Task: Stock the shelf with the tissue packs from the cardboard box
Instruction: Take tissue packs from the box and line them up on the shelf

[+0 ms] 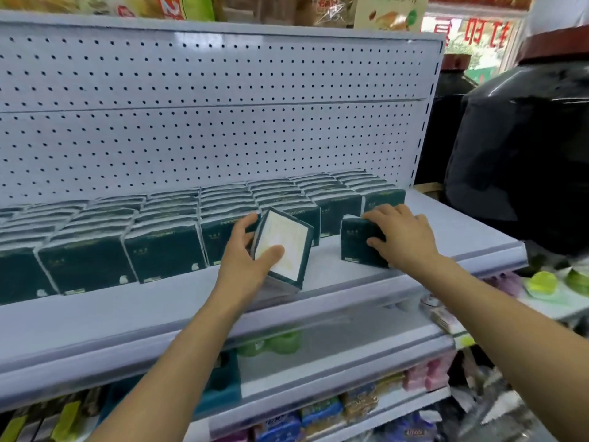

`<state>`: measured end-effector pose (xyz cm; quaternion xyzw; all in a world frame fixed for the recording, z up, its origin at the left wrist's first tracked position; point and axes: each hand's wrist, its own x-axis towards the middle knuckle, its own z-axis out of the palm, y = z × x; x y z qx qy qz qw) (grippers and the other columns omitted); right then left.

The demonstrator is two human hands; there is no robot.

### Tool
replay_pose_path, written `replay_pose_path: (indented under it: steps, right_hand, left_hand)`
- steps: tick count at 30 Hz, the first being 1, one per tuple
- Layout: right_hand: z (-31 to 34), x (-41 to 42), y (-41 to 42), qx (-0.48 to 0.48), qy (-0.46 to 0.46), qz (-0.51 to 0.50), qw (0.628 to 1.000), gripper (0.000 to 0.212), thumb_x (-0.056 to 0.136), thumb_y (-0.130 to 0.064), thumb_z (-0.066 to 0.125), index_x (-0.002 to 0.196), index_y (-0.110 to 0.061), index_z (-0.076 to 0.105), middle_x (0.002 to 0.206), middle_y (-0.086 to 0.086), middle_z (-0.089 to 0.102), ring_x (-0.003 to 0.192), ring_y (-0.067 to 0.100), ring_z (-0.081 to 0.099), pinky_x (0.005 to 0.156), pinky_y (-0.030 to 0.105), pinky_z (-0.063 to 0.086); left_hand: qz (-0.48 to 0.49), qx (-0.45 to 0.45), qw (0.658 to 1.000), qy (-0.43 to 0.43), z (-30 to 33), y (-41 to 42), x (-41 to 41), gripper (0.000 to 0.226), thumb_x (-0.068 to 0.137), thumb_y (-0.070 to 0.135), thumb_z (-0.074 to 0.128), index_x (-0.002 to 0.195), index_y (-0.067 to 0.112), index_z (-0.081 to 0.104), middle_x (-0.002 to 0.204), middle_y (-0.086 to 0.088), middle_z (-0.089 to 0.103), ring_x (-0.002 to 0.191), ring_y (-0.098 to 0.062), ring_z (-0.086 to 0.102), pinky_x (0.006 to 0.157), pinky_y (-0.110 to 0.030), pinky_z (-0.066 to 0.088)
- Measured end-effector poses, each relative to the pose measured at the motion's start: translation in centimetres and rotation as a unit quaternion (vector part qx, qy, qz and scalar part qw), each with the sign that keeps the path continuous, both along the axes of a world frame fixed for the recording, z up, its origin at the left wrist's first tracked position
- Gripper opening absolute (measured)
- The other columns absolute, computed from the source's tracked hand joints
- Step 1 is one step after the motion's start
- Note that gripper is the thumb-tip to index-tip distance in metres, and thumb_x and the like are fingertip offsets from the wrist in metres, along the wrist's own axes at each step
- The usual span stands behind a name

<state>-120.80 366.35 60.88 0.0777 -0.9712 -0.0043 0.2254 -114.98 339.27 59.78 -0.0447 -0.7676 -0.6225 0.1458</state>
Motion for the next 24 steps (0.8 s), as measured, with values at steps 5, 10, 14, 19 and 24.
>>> replay_pose_path:
  steps: [5, 10, 14, 19, 24]
  right_hand:
    - [-1.2, -2.8, 0.0, -0.025, 0.032, 0.054, 0.998, 0.052, 0.090, -0.022, 0.064, 0.139, -0.023, 0.048, 0.143, 0.002, 0.047, 0.128, 0.029, 0.040, 0.093, 0.045, 0.044]
    - [-1.8, -6.1, -0.7, -0.057, 0.063, 0.141, 0.986, 0.053, 0.085, -0.015, 0.071, 0.135, -0.014, 0.054, 0.141, 0.009, 0.051, 0.131, 0.033, 0.045, 0.105, 0.050, 0.039]
    - [-2.4, -8.5, -0.7, -0.043, 0.068, 0.170, 0.982, 0.057, 0.089, -0.019, 0.067, 0.142, -0.014, 0.046, 0.151, 0.009, 0.039, 0.143, 0.031, 0.030, 0.115, 0.051, 0.029]
    - [-2.7, -9.9, -0.3, -0.035, 0.057, 0.200, 0.978, 0.059, 0.093, -0.023, 0.061, 0.146, -0.018, 0.037, 0.157, 0.007, 0.030, 0.147, 0.027, 0.019, 0.119, 0.049, 0.020]
    - [-1.2, -7.4, -0.8, -0.073, 0.100, 0.284, 0.951, 0.092, 0.081, -0.024, 0.076, 0.153, -0.019, 0.020, 0.161, 0.006, 0.016, 0.148, 0.026, 0.013, 0.118, 0.049, 0.022]
  left_hand:
    - [-0.002, 0.002, 1.000, -0.011, -0.1, 0.0, -1.2, 0.060, 0.088, 0.017, 0.071, 0.138, 0.032, 0.043, 0.114, 0.014, 0.057, 0.103, -0.003, 0.059, 0.073, -0.018, 0.047]
    - [0.005, 0.023, 0.999, -0.028, 0.4, 0.3, -1.6, 0.050, 0.087, 0.013, 0.072, 0.125, 0.035, 0.049, 0.106, 0.011, 0.063, 0.094, -0.005, 0.064, 0.070, -0.017, 0.051]
    - [0.012, 0.026, 0.999, -0.045, 0.6, 0.7, -1.8, 0.046, 0.086, 0.014, 0.073, 0.123, 0.033, 0.053, 0.105, 0.008, 0.068, 0.091, -0.007, 0.067, 0.071, -0.019, 0.053]
    - [0.021, 0.056, 0.997, -0.057, 0.8, 1.1, -1.7, 0.040, 0.089, 0.014, 0.070, 0.123, 0.029, 0.056, 0.101, 0.008, 0.073, 0.087, -0.009, 0.071, 0.071, -0.021, 0.055]
    - [0.024, 0.061, 0.996, -0.061, 1.3, 1.8, -1.5, 0.035, 0.092, 0.016, 0.067, 0.123, 0.027, 0.057, 0.101, 0.005, 0.074, 0.086, -0.009, 0.071, 0.068, -0.019, 0.052]
